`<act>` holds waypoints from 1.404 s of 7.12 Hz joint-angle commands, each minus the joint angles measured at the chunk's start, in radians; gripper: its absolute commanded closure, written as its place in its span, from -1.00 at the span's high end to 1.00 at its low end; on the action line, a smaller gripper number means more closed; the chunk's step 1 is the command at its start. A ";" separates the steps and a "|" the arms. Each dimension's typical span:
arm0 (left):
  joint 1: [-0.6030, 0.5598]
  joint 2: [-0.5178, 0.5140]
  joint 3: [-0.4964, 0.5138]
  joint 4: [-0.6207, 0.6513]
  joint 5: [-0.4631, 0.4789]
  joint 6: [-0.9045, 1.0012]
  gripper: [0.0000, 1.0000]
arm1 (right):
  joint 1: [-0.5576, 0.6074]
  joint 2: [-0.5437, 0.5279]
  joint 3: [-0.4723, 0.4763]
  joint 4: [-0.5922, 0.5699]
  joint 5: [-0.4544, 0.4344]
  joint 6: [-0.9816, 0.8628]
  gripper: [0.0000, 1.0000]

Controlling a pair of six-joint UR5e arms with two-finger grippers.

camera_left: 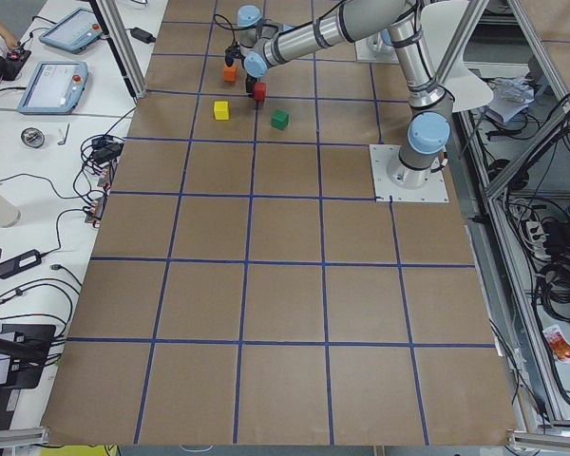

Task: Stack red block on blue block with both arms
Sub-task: 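Set the red cube down mid-table, open the left gripper and withdraw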

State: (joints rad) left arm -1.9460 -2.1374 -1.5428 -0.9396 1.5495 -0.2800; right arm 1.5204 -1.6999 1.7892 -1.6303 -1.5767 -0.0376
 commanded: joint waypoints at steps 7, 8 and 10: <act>0.354 0.598 -0.040 -0.647 0.012 0.395 1.00 | 0.010 0.161 0.007 -0.176 0.009 -0.002 1.00; 0.364 0.606 -0.060 -0.595 0.006 0.397 1.00 | 0.041 0.190 0.007 -0.227 0.007 -0.001 1.00; 0.361 0.622 -0.123 -0.547 0.003 0.381 1.00 | 0.093 0.244 0.006 -0.243 0.007 0.007 1.00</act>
State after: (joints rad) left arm -1.5858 -1.5293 -1.6277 -1.5150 1.5555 0.1109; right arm 1.5871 -1.4930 1.7953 -1.8553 -1.5691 -0.0333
